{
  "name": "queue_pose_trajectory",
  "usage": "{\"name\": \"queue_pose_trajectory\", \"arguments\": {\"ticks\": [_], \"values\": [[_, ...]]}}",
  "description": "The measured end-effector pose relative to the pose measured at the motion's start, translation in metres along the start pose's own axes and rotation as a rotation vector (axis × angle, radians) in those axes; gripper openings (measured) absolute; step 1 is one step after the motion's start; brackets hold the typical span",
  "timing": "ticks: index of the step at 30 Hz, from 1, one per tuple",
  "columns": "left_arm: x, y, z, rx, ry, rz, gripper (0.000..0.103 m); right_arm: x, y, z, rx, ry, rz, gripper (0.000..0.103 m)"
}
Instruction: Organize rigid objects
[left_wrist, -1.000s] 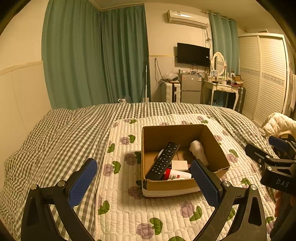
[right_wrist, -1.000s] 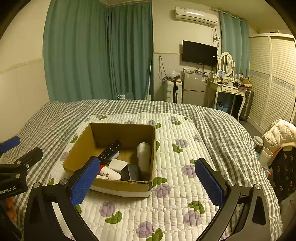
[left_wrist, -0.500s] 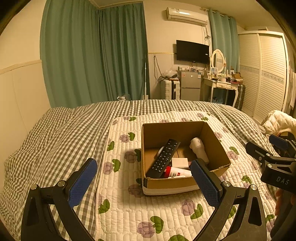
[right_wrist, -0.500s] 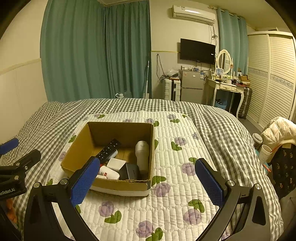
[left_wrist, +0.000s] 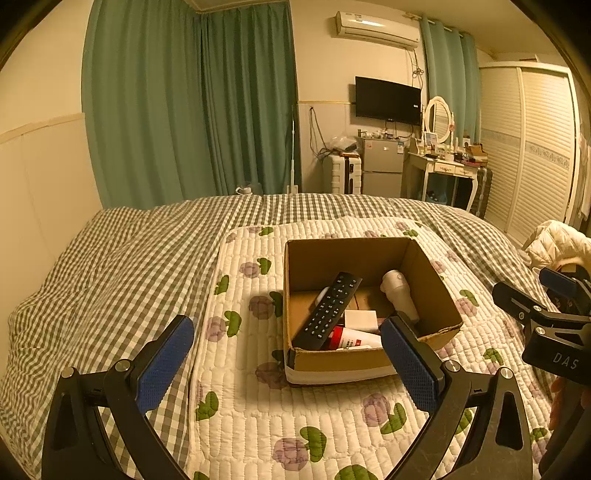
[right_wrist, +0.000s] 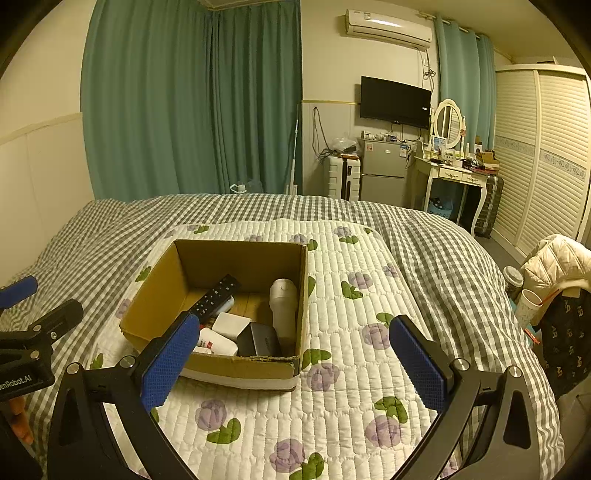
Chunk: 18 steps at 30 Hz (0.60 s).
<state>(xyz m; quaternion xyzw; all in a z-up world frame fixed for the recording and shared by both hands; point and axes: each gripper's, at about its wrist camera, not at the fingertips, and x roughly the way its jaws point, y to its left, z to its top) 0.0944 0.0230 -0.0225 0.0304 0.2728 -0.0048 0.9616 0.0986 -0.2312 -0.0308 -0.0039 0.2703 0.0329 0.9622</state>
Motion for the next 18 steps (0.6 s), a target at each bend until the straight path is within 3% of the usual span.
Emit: {"name": "queue_pose_trajectory", "arguments": {"ticks": [18], "values": [[-0.0014,-0.0011,0.0006,0.004,0.002,0.006,0.103,0.0021,-0.0018,-0.0038,-0.001,0.005,-0.005,0.103]]}}
